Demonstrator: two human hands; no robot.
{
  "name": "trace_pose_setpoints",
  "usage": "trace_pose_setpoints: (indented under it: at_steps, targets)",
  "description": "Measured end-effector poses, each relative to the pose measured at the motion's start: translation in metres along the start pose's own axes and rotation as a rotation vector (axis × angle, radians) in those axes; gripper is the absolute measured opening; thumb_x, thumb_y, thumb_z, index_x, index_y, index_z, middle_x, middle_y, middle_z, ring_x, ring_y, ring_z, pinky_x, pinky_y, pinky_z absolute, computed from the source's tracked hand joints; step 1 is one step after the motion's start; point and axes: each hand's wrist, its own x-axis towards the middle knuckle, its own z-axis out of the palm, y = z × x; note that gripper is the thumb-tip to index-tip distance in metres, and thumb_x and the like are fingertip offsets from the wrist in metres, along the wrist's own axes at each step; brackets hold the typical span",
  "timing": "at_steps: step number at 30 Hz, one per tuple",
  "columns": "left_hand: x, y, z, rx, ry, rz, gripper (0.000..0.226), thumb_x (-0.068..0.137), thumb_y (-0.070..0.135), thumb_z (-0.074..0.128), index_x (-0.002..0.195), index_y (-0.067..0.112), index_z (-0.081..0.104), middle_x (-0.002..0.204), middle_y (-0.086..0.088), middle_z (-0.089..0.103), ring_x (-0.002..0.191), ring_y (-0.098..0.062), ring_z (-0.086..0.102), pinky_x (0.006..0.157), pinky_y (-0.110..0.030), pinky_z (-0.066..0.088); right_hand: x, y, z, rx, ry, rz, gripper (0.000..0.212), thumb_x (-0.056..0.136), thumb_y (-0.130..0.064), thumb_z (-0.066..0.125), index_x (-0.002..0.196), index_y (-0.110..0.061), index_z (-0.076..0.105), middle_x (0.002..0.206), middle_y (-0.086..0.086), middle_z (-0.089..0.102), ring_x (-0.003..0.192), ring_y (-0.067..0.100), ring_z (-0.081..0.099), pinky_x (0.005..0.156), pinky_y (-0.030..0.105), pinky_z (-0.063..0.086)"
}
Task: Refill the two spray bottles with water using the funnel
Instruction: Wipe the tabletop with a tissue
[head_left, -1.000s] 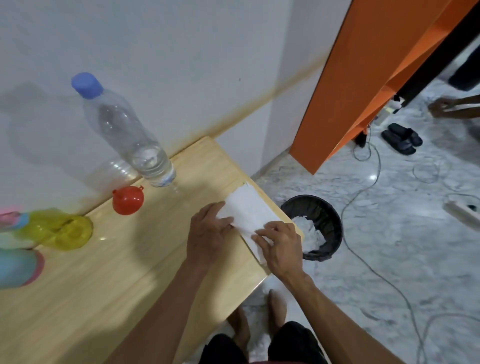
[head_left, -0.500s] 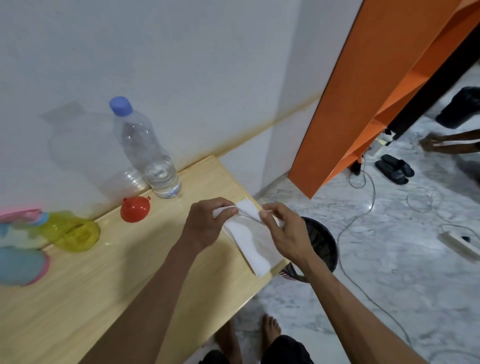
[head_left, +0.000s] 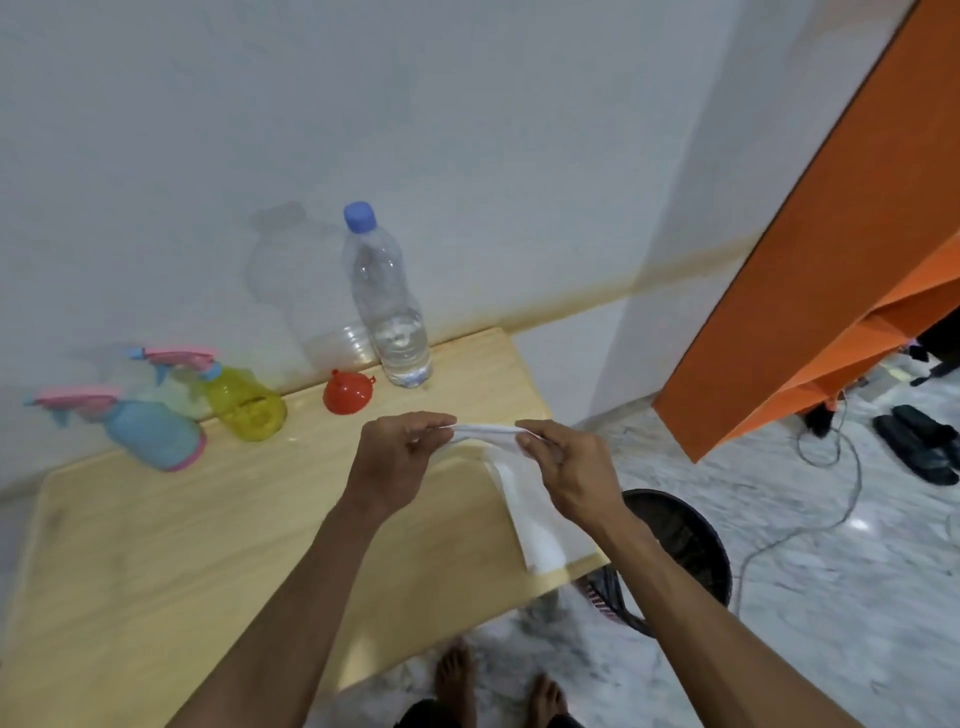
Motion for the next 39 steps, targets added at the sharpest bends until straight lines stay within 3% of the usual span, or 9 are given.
trace_pose_setpoints:
  at_steps: [5, 9, 12, 17, 23, 27, 30, 35, 39]
  targets:
    - [-0.026, -0.020, -0.035, 0.060, 0.125, -0.161, 0.016, 0.086, 0.011, 0.073, 0.101, 0.013, 0.078, 0.097, 0.007, 0.075, 0.091, 0.000, 0.065, 0.078, -0.004, 0.044, 0.017, -0.016, 0.037, 0.028, -0.053, -0.177, 0.011, 0.096, -0.022, 0.070, 0.101, -0.014, 0.075, 0.083, -0.002, 0.077, 0.071, 0.015, 0.066, 0.065, 0.022, 0.046]
    - [-0.035, -0.043, -0.055, 0.104, 0.159, -0.205, 0.014, 0.087, 0.008, 0.071, 0.098, 0.014, 0.078, 0.094, 0.006, 0.076, 0.084, 0.000, 0.065, 0.077, -0.018, 0.050, 0.026, -0.026, 0.064, 0.054, -0.150, -0.167, 0.015, 0.098, -0.021, 0.066, 0.106, -0.013, 0.076, 0.090, 0.000, 0.079, 0.079, 0.020, 0.071, 0.073, 0.031, 0.053]
    - [-0.033, -0.059, -0.062, 0.138, 0.194, -0.173, 0.016, 0.085, 0.001, 0.071, 0.096, 0.011, 0.078, 0.094, 0.004, 0.076, 0.082, 0.002, 0.063, 0.076, -0.013, 0.048, 0.036, -0.028, 0.084, 0.043, -0.166, -0.201, 0.017, 0.099, -0.016, 0.064, 0.112, -0.013, 0.075, 0.097, 0.004, 0.079, 0.085, 0.026, 0.073, 0.078, 0.040, 0.056]
    - [-0.017, -0.097, -0.069, 0.189, 0.232, -0.123, 0.019, 0.087, 0.000, 0.070, 0.100, 0.011, 0.077, 0.100, -0.002, 0.077, 0.093, -0.014, 0.071, 0.085, -0.023, 0.052, 0.059, -0.029, 0.119, 0.023, -0.095, -0.252, 0.022, 0.096, -0.003, 0.062, 0.114, -0.009, 0.075, 0.109, 0.008, 0.077, 0.099, 0.028, 0.072, 0.087, 0.041, 0.057]
    - [0.001, -0.160, -0.066, 0.249, 0.101, -0.096, 0.034, 0.090, 0.000, 0.057, 0.115, 0.017, 0.073, 0.121, -0.001, 0.071, 0.119, -0.018, 0.063, 0.100, -0.037, 0.049, 0.080, -0.007, 0.170, -0.118, 0.022, -0.378, 0.037, 0.088, 0.009, 0.057, 0.114, -0.008, 0.075, 0.118, 0.008, 0.075, 0.113, 0.028, 0.069, 0.097, 0.030, 0.051]
    - [-0.006, -0.201, -0.055, 0.272, -0.017, -0.131, 0.035, 0.090, 0.002, 0.052, 0.115, 0.017, 0.072, 0.125, -0.001, 0.069, 0.127, -0.018, 0.056, 0.108, -0.046, 0.040, 0.075, 0.017, 0.198, -0.215, -0.083, -0.368, 0.050, 0.077, 0.018, 0.061, 0.117, -0.009, 0.073, 0.124, 0.010, 0.073, 0.119, 0.032, 0.066, 0.096, 0.044, 0.052]
    - [-0.016, -0.218, -0.050, 0.270, -0.136, -0.174, 0.038, 0.090, 0.008, 0.049, 0.121, 0.016, 0.069, 0.132, -0.002, 0.065, 0.134, -0.015, 0.049, 0.115, -0.043, 0.030, 0.059, 0.025, 0.208, -0.321, -0.176, -0.336, 0.043, 0.084, -0.002, 0.051, 0.122, -0.009, 0.071, 0.127, 0.009, 0.072, 0.123, 0.029, 0.065, 0.098, 0.054, 0.051]
    - [-0.022, -0.217, -0.044, 0.333, -0.180, -0.164, 0.059, 0.079, 0.030, 0.037, 0.129, 0.011, 0.064, 0.137, -0.005, 0.060, 0.136, -0.018, 0.047, 0.119, -0.037, 0.022, 0.047, 0.019, 0.211, -0.336, -0.237, -0.236, 0.057, 0.084, -0.022, 0.041, 0.135, -0.007, 0.062, 0.135, 0.010, 0.066, 0.130, 0.029, 0.059, 0.105, 0.062, 0.043]
    - [-0.019, -0.211, -0.036, 0.331, -0.197, -0.087, 0.056, 0.088, 0.030, 0.042, 0.138, 0.008, 0.055, 0.148, -0.009, 0.049, 0.143, -0.024, 0.037, 0.120, -0.043, 0.022, 0.042, 0.008, 0.216, -0.364, -0.196, -0.213, 0.056, 0.095, -0.030, 0.035, 0.147, -0.018, 0.053, 0.154, 0.002, 0.050, 0.147, 0.023, 0.041, 0.117, 0.053, 0.028]
